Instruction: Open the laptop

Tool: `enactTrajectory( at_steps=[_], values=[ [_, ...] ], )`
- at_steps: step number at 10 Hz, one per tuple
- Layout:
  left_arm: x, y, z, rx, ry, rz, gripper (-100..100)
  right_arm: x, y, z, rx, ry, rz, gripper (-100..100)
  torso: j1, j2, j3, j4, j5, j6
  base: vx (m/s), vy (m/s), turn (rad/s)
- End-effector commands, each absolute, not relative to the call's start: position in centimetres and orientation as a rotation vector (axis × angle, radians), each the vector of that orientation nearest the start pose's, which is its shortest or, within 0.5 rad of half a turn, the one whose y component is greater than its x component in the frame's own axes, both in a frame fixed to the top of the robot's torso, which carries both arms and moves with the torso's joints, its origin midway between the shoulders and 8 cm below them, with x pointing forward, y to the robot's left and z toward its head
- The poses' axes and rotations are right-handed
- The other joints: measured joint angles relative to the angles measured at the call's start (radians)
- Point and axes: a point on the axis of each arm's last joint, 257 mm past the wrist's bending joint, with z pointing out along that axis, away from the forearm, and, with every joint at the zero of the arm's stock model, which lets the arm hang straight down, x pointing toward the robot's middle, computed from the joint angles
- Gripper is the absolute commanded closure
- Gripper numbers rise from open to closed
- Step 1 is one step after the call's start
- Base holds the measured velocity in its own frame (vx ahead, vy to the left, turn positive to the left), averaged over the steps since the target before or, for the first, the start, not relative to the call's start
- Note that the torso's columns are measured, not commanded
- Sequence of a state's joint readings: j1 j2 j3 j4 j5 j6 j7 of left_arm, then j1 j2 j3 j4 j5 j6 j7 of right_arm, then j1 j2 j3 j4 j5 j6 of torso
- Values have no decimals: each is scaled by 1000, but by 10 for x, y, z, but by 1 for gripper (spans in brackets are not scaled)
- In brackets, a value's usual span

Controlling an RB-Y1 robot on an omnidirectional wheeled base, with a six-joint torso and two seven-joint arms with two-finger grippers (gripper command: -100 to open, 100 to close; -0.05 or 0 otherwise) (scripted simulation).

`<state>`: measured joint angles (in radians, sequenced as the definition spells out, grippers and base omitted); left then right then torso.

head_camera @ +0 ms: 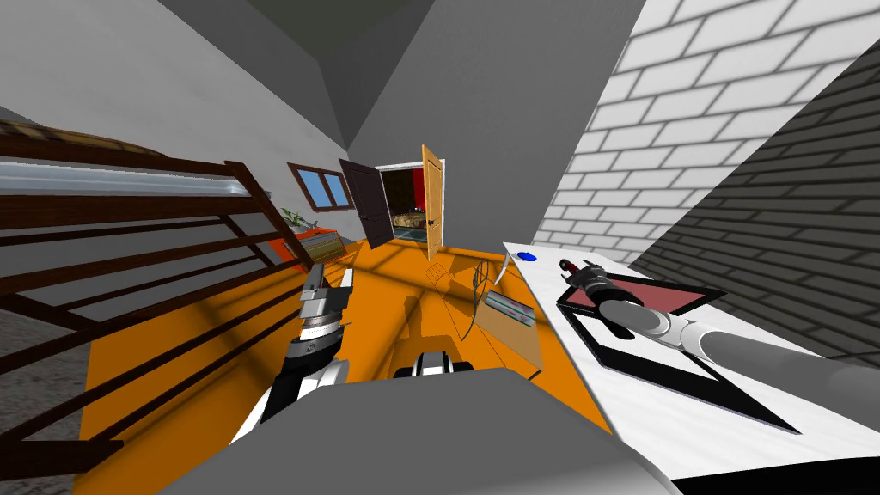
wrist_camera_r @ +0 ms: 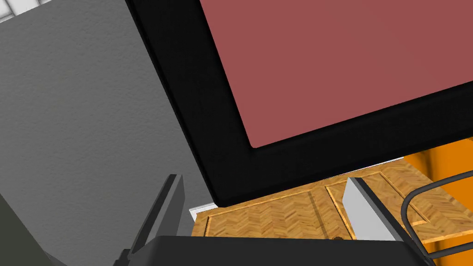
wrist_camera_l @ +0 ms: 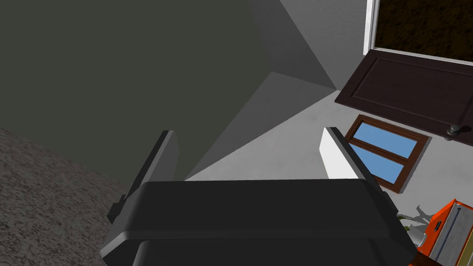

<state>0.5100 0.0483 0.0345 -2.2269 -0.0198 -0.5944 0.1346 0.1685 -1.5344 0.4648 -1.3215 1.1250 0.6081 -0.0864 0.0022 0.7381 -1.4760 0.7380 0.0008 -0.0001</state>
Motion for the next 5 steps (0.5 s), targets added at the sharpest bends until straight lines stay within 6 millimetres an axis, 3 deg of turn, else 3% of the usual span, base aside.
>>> enactTrajectory(
  at_steps=[1,2,3,5],
  values=[
    [336,284,16,-630,609,-1389,0,419,-720,-99,-659,1661,-1324,-100,0,2,1,1,0,0,-38,-42,21],
    [336,284,16,-630,609,-1389,0,419,-719,-99,-661,1661,-1322,-100,1,-1,0,0,0,1,-7,-9,-6],
    [336,284,16,-630,609,-1389,0,419,-720,-99,-661,1661,-1322,100,1,-2,-1,-1,0,0,0,0,0],
    [336,284,16,-630,609,-1389,0,417,-711,-105,-640,1604,-1354,100,-4,-2,0,-5,-8,-2,-42,-43,39]
  ],
)
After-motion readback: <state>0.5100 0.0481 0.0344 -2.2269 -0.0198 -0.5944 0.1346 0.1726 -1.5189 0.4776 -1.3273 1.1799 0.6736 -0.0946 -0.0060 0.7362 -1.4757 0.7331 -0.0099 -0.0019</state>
